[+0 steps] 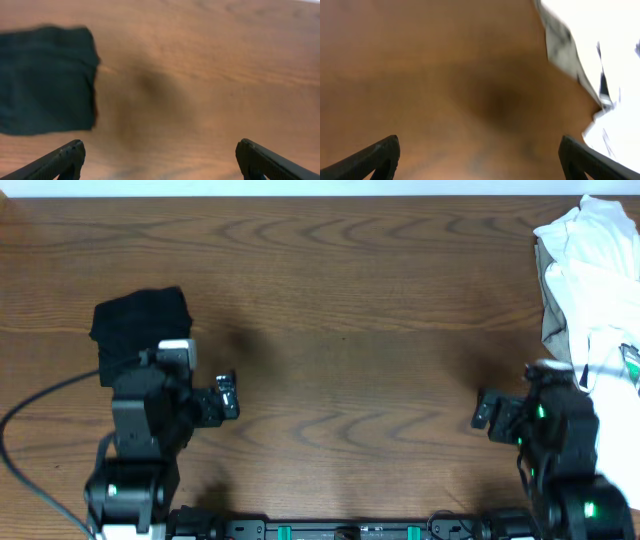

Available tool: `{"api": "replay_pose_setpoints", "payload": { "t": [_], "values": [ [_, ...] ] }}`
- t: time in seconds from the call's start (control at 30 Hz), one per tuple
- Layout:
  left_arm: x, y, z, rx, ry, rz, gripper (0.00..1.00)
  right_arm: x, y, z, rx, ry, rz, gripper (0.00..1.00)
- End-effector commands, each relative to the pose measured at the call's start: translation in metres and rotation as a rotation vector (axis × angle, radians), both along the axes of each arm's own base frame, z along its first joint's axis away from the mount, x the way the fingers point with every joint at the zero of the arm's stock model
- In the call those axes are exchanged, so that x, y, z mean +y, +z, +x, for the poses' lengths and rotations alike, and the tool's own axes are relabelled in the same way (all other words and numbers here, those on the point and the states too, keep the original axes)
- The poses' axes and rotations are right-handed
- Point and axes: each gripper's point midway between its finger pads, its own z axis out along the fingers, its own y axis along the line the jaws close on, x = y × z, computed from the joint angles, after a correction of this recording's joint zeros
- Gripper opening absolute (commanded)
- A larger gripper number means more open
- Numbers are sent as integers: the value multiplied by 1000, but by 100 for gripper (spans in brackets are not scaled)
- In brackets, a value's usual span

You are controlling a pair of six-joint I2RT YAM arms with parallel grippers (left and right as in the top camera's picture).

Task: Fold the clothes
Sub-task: 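Reach the right gripper into the white clothes pile on the right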

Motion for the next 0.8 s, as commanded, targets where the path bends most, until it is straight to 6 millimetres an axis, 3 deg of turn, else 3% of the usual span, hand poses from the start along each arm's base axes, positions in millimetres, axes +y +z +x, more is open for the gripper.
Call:
{"api": "replay_pose_setpoints", "payload": {
  "t": [0.0,0.1,0.17,0.4,0.77],
  "values": [
    [-23,3,2,57,-96,-90,98,-7,-1,10,122,-44,-7,99],
    [-35,-2,1,93,-149,-142,98,2,-10,21,202,-14,28,99],
    [-35,-3,2,100,-149,-142,98,-2,-18,25,243,-32,7,99],
    [-35,-5,4,104,-146,-140,98,-70,-54,13,399,-474,-45,99],
    [-35,-5,5,101,-146,-140,98,-122,-111,-16,622,-728,4,99]
  ]
}}
